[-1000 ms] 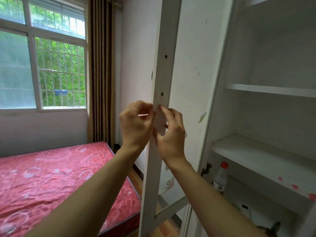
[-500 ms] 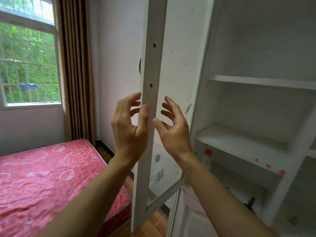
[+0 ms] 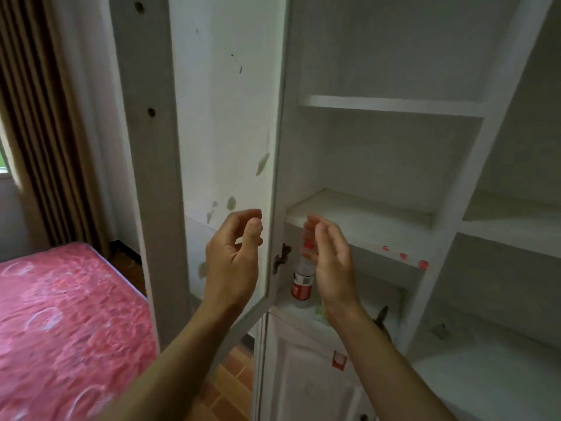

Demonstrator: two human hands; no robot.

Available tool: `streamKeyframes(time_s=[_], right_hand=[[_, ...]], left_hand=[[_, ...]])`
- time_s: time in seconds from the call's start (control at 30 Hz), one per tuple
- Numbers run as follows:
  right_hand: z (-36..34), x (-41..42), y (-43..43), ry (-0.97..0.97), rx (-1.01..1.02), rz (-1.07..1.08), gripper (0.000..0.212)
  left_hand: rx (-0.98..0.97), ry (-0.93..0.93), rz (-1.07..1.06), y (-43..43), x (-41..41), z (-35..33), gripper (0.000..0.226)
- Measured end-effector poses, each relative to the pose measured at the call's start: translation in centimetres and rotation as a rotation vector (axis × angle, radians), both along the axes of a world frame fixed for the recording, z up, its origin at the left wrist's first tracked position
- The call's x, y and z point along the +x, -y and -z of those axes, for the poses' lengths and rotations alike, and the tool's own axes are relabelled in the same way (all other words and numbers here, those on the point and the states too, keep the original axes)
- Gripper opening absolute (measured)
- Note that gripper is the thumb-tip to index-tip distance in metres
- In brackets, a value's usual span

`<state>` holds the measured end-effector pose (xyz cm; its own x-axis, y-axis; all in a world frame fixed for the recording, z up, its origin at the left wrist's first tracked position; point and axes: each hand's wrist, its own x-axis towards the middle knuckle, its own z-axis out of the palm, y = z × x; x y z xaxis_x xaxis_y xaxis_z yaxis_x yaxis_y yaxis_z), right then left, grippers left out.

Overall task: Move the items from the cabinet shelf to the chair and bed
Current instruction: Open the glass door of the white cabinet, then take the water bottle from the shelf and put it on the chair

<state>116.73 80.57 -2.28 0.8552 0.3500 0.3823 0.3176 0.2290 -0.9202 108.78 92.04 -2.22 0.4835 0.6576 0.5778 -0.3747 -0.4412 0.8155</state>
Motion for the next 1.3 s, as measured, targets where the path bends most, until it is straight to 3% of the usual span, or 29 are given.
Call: streamKeyframes(time_s=[0.27, 0.77, 1.17, 1.3], right_hand=[[5.8, 7.3, 3.4, -0.172, -0.016, 0.022, 0.035], [12.0, 16.4, 1.1, -0.240, -0.135, 0.021, 0.035], [15.6, 21.2, -2.7, -0.285, -0.223, 0.089, 0.031], [16.4, 22.3, -3.3, -0.302, -0.265, 0.003, 0.039]], left_hand=[[-0.100, -0.146, 0.006, 2.7, 6.5, 4.3, 0.020], [-0.211, -0.290, 0.006, 1.4, 16.3, 11.5, 0.018], [-0.152, -0.411, 0.067, -2.2, 22.0, 17.5, 0.040], [-0.203, -0.447, 0.064, -2.7, 23.3, 18.9, 0.042]])
